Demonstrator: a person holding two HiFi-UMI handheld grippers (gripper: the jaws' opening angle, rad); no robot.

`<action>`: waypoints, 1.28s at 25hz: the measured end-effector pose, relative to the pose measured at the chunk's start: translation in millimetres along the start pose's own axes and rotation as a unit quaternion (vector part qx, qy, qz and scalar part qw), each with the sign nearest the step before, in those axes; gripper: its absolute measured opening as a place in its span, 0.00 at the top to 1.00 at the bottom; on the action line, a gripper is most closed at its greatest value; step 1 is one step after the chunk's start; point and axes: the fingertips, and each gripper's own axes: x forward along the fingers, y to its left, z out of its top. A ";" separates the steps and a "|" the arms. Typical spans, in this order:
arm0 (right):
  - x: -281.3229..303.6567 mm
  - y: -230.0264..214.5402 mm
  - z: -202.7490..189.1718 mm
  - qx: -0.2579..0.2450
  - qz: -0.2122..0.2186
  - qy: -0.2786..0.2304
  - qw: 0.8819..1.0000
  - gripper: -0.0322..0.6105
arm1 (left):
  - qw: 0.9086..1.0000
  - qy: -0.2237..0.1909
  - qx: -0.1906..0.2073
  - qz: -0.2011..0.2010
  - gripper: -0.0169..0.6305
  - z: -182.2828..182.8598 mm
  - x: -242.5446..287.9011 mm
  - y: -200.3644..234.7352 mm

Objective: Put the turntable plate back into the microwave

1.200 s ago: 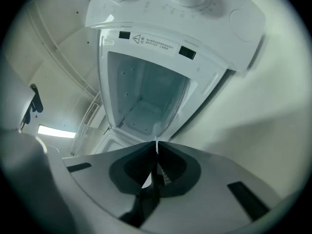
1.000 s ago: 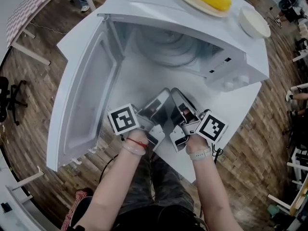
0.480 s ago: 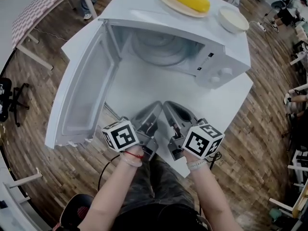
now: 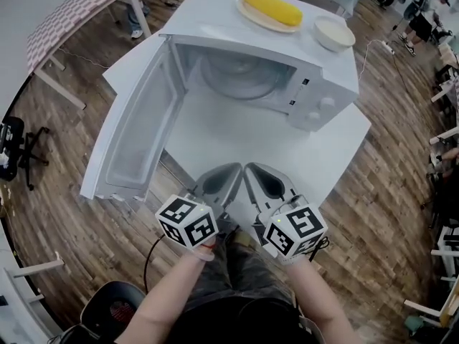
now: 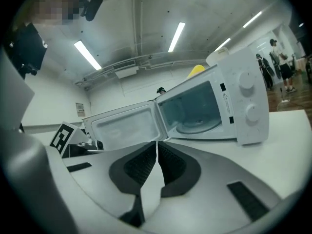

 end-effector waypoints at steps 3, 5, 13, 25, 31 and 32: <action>-11.4 9.9 6.4 -0.020 -0.003 -0.013 1.000 0.90 | 0.999 -0.010 0.032 0.009 0.95 4.6 -12.9 -8.6; -18.3 16.8 8.2 -0.029 -0.006 -0.015 0.999 0.90 | 0.998 -0.016 0.051 0.017 0.95 6.7 -22.2 -13.5; -47.9 35.7 8.5 -0.051 -0.006 -0.013 0.999 0.90 | 0.992 -0.021 0.122 0.015 0.95 18.7 -45.1 -45.9; -112.2 47.9 12.6 -0.042 -0.006 -0.017 0.999 0.90 | 0.985 -0.028 0.167 -0.022 0.95 26.6 -62.7 -106.0; -148.3 56.1 36.0 -0.051 -0.008 -0.045 0.998 0.90 | 0.982 -0.046 0.176 -0.046 0.95 41.2 -74.4 -133.9; -152.3 56.4 41.1 -0.056 -0.009 -0.050 0.997 0.90 | 0.981 -0.047 0.183 -0.048 0.95 44.0 -74.5 -137.3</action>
